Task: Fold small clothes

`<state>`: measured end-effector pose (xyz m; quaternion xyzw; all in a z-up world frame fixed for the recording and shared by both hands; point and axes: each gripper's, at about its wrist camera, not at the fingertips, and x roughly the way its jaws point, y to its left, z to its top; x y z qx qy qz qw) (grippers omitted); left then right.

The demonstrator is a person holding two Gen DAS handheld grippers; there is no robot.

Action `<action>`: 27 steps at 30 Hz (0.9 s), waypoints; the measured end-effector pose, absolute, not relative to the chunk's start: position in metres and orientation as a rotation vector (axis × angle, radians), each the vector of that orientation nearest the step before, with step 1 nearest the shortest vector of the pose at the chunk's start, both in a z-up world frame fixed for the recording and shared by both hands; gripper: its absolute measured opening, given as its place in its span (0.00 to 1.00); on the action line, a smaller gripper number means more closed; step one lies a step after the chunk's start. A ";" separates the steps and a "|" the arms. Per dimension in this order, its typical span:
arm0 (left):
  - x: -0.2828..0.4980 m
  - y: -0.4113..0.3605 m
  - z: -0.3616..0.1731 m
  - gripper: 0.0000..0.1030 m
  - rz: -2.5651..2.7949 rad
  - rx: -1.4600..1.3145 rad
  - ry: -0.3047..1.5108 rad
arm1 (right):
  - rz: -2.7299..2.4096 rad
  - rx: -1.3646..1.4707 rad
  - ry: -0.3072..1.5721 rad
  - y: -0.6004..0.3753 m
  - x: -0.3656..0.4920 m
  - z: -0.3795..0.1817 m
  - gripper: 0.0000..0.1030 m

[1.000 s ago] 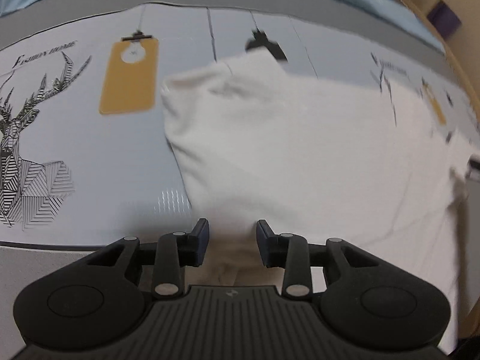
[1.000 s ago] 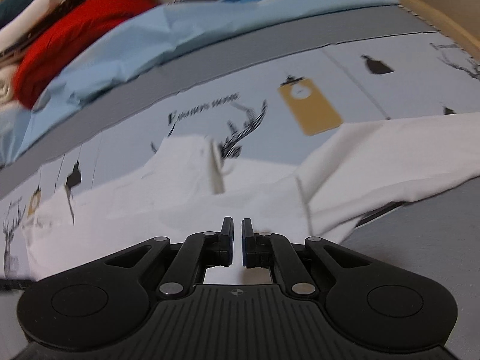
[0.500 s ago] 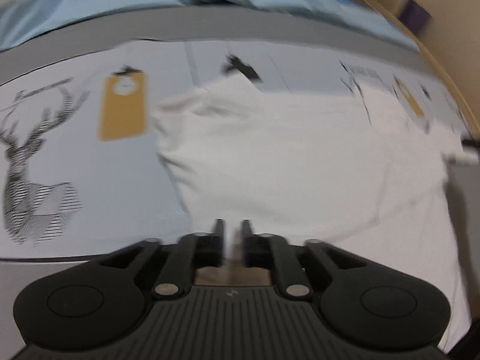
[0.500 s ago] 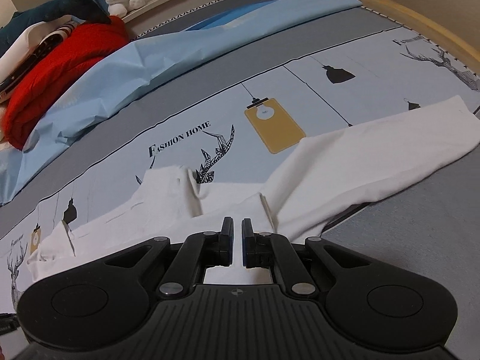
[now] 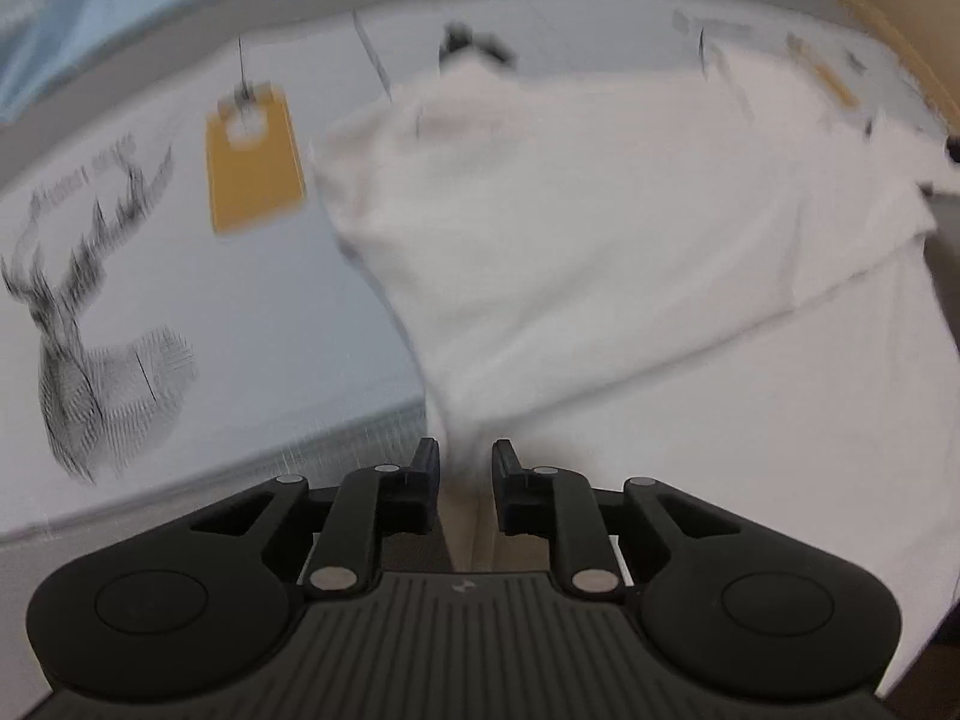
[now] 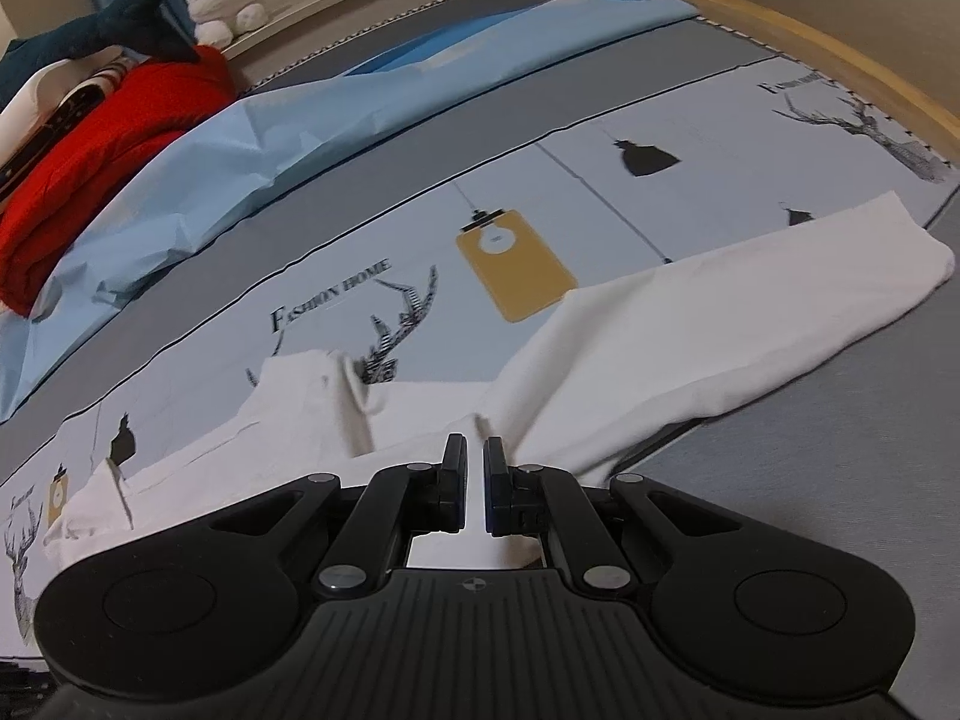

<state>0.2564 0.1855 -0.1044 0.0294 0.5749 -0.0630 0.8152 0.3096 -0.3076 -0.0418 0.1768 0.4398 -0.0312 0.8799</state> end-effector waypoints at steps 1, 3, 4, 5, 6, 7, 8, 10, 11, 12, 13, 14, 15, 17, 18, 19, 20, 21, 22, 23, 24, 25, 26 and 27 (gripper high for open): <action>0.258 0.188 -0.097 0.20 -0.131 0.012 1.175 | -0.075 0.372 0.915 -0.311 0.309 -0.042 0.05; 0.265 0.189 -0.091 0.20 -0.165 -0.084 1.089 | -0.097 0.383 0.909 -0.319 0.306 -0.042 0.05; 0.267 0.187 -0.094 0.20 -0.168 -0.083 1.069 | -0.107 0.389 0.906 -0.323 0.306 -0.043 0.05; 0.269 0.183 -0.105 0.20 -0.157 -0.045 1.084 | -0.119 0.401 0.901 -0.329 0.304 -0.043 0.05; 0.272 0.180 -0.122 0.19 -0.133 0.011 1.153 | -0.126 0.417 0.895 -0.335 0.303 -0.043 0.05; 0.272 0.178 -0.136 0.18 -0.124 0.046 1.207 | -0.130 0.434 0.888 -0.340 0.302 -0.042 0.05; 0.271 0.176 -0.132 0.18 -0.126 0.057 1.179 | -0.133 0.455 0.878 -0.349 0.300 -0.041 0.05; 0.274 0.174 -0.116 0.19 -0.110 0.034 1.152 | -0.144 0.492 0.850 -0.366 0.297 -0.038 0.05; 0.271 0.174 -0.108 0.20 -0.130 -0.004 1.089 | -0.159 0.516 0.829 -0.377 0.294 -0.035 0.05; 0.269 0.172 -0.110 0.20 -0.142 -0.029 1.076 | -0.176 0.539 0.811 -0.389 0.291 -0.034 0.05; 0.270 0.169 -0.121 0.20 -0.122 -0.025 1.143 | -0.193 0.563 0.794 -0.399 0.288 -0.033 0.05; 0.270 0.166 -0.137 0.21 -0.078 0.012 1.226 | -0.210 0.587 0.780 -0.410 0.285 -0.034 0.05; 0.265 0.162 -0.134 0.21 -0.072 0.036 1.191 | -0.231 0.616 0.766 -0.424 0.281 -0.036 0.05; 0.265 0.155 -0.116 0.21 -0.033 0.034 1.222 | -0.290 0.679 0.739 -0.453 0.272 -0.043 0.05; 0.263 0.152 -0.100 0.22 -0.024 0.009 1.201 | -0.316 0.704 0.727 -0.466 0.268 -0.047 0.05; 0.260 0.150 -0.082 0.23 -0.025 -0.013 1.156 | -0.349 0.732 0.713 -0.484 0.262 -0.054 0.05; 0.252 0.144 -0.057 0.24 -0.022 -0.020 1.103 | -0.378 0.753 0.699 -0.499 0.258 -0.061 0.05; 0.244 0.137 -0.040 0.26 -0.017 -0.011 1.065 | -0.408 0.776 0.683 -0.516 0.253 -0.068 0.05; 0.231 0.129 -0.019 0.31 -0.008 0.007 1.011 | -0.432 0.807 0.659 -0.533 0.248 -0.077 0.04; 0.218 0.125 -0.006 0.38 -0.002 0.012 0.968 | -0.452 0.837 0.633 -0.547 0.244 -0.084 0.04; 0.206 0.119 0.004 0.41 0.001 0.003 0.929 | -0.480 0.869 0.606 -0.562 0.239 -0.093 0.04; 0.192 0.117 0.011 0.43 -0.005 -0.016 0.894 | -0.503 0.901 0.578 -0.575 0.235 -0.101 0.04; 0.180 0.115 0.013 0.43 -0.012 -0.045 0.865 | -0.514 0.937 0.549 -0.586 0.233 -0.108 0.04; 0.174 0.113 0.010 0.43 -0.014 -0.069 0.854 | -0.516 0.973 0.523 -0.595 0.232 -0.116 0.06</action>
